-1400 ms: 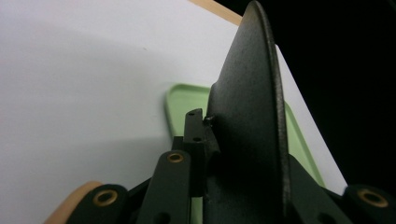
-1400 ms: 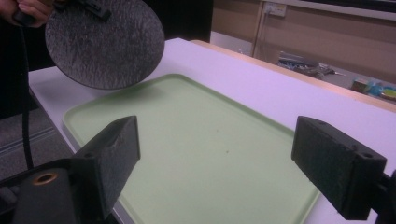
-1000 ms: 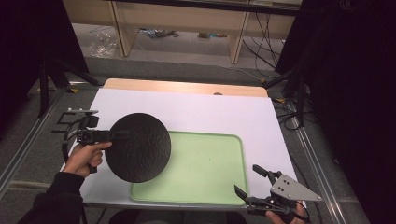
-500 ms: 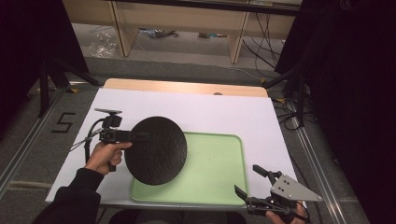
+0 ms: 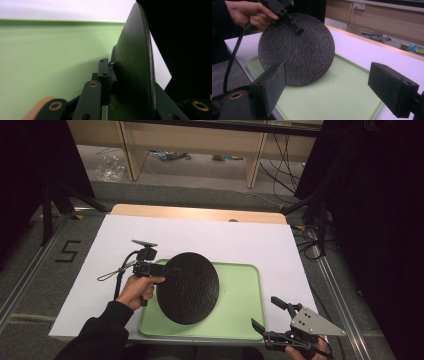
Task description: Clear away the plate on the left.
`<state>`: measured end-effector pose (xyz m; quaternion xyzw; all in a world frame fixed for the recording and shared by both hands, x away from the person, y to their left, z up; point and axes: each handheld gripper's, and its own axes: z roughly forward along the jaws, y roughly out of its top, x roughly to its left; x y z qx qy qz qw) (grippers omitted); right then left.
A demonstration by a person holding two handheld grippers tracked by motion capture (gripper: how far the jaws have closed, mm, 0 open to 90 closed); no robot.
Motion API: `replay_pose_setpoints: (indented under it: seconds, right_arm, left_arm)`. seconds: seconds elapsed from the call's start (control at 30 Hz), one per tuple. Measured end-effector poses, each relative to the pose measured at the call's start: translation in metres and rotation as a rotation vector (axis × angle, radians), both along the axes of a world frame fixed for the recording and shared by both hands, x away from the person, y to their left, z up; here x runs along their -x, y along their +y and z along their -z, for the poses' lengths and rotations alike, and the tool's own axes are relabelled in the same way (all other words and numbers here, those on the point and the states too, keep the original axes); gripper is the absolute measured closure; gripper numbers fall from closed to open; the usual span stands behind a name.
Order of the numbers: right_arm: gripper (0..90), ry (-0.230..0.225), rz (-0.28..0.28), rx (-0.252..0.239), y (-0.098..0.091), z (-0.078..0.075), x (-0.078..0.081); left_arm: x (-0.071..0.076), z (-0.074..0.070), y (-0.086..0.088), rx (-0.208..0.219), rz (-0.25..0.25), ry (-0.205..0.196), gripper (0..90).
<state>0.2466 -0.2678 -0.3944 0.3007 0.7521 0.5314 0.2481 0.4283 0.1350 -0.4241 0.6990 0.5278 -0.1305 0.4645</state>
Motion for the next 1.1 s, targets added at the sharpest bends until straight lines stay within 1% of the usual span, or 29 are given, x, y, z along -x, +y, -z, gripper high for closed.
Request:
replay_pose_setpoints:
  seconds: [0.03, 0.07, 0.13, 0.17, 0.2, 0.23, 0.3, 0.33, 0.4, 0.43, 0.47, 0.53, 0.57, 0.6, 0.63, 0.67, 0.7, 0.73, 0.77, 0.8, 0.83, 0.87, 0.9, 0.97, 1.0, 1.03, 1.07, 1.1]
  right_arm:
    - [16.2, 0.003, 0.0, 0.0, 0.0, 0.0, 0.0]
    - [16.2, 0.003, 0.0, 0.0, 0.0, 0.0, 0.0]
    - [16.2, 0.004, 0.0, 0.002, 0.0, 0.0, 0.0]
    - [16.2, 0.004, 0.0, 0.002, 0.0, 0.0, 0.0]
    - [16.2, 0.002, -0.002, -0.002, 0.0, 0.0, 0.0]
    - [16.2, 0.002, -0.002, -0.002, 0.0, 0.0, 0.0]
    - [16.2, 0.003, -0.002, -0.001, 0.0, 0.0, 0.0]
    - [16.2, 0.011, -0.003, -0.003, 0.0, 0.0, 0.001]
    - [16.2, 0.02, -0.004, -0.005, 0.0, 0.0, 0.001]
    - [16.2, 0.01, -0.005, -0.004, 0.0, 0.0, 0.001]
    - [16.2, 0.0, -0.005, 0.003, 0.0, 0.0, 0.001]
    - [16.2, -0.004, -0.004, -0.004, 0.0, 0.0, 0.001]
    - [16.2, 0.005, -0.003, -0.002, 0.0, -0.001, 0.001]
    - [16.2, 0.001, -0.003, -0.006, 0.0, 0.0, 0.001]
    - [16.2, -0.002, -0.005, -0.005, 0.0, 0.0, 0.001]
    - [16.2, -0.002, -0.005, -0.005, 0.0, 0.0, 0.001]
    - [16.3, 0.016, -0.008, -0.004, 0.0, -0.001, 0.002]
    - [16.2, 0.0, -0.01, -0.002, 0.0, -0.001, 0.001]
    - [16.3, 0.012, -0.008, -0.002, 0.001, 0.0, 0.001]
    - [16.3, 0.012, -0.008, -0.002, 0.001, 0.0, 0.001]
    - [16.2, 0.002, -0.008, 0.002, 0.001, 0.0, 0.001]
    - [16.2, -0.001, -0.008, 0.002, 0.0, -0.001, 0.002]
    - [16.2, 0.019, -0.012, -0.004, 0.0, -0.001, 0.002]
    - [16.2, 0.02, -0.009, -0.002, 0.0, -0.001, 0.002]
    - [16.2, 0.021, -0.009, -0.003, 0.0, -0.001, 0.002]
    - [16.2, 0.004, -0.005, -0.005, 0.0, -0.001, 0.001]
    - [16.2, -0.002, -0.007, 0.0, -0.001, -0.001, 0.001]
    - [16.3, 0.018, -0.008, -0.004, 0.0, -0.001, 0.002]
  left_arm:
    - [0.0, 0.003, -0.004, -0.005, -0.013, 0.002, 77.5]
    - [0.0, 0.003, -0.004, -0.005, -0.013, 0.002, 77.7]
    - [-0.002, 0.008, -0.006, -0.009, -0.005, 0.008, 78.1]
    - [-0.003, 0.011, -0.006, -0.004, -0.009, 0.013, 78.4]
    - [-0.004, 0.017, -0.005, 0.006, -0.01, 0.019, 78.6]
    - [-0.005, 0.019, -0.004, 0.004, -0.015, 0.029, 78.5]
    - [-0.005, 0.02, -0.002, 0.002, -0.005, 0.033, 77.7]
    - [-0.006, 0.022, -0.001, -0.053, 0.01, 0.021, 76.6]
    - [-0.005, 0.024, 0.0, -0.102, 0.008, 0.029, 75.1]
    - [-0.006, 0.024, 0.0, -0.127, 0.021, 0.025, 74.4]
    - [-0.007, 0.024, 0.005, -0.15, 0.052, 0.023, 73.7]
    - [-0.007, 0.024, 0.008, -0.154, 0.051, 0.024, 73.9]
    - [-0.007, 0.023, 0.012, -0.175, 0.045, 0.01, 74.1]
    - [-0.008, 0.023, 0.019, -0.171, 0.048, 0.007, 74.7]
    - [-0.007, 0.024, 0.02, -0.148, 0.044, 0.011, 75.8]
    - [-0.007, 0.024, 0.02, -0.148, 0.044, 0.011, 76.7]
    - [-0.007, 0.024, 0.025, -0.158, 0.077, 0.025, 76.6]
    - [-0.007, 0.023, 0.024, -0.169, 0.081, 0.02, 76.1]
    - [-0.006, 0.022, 0.024, -0.18, 0.078, 0.047, 75.0]
    - [-0.006, 0.022, 0.024, -0.18, 0.078, 0.047, 73.8]
    - [-0.008, 0.022, 0.028, -0.206, 0.095, 0.031, 73.8]
    - [-0.008, 0.023, 0.032, -0.219, 0.109, 0.024, 73.5]
    - [-0.005, 0.023, 0.034, -0.209, 0.105, 0.053, 73.4]
    - [-0.003, 0.024, 0.036, -0.212, 0.114, 0.048, 73.2]
    - [-0.001, 0.023, 0.037, -0.213, 0.12, 0.058, 73.0]
    - [0.001, 0.022, 0.041, -0.24, 0.156, 0.041, 72.5]
    - [0.003, 0.022, 0.041, -0.237, 0.14, 0.057, 72.4]
    - [0.003, 0.023, 0.042, -0.231, 0.148, 0.049, 72.5]
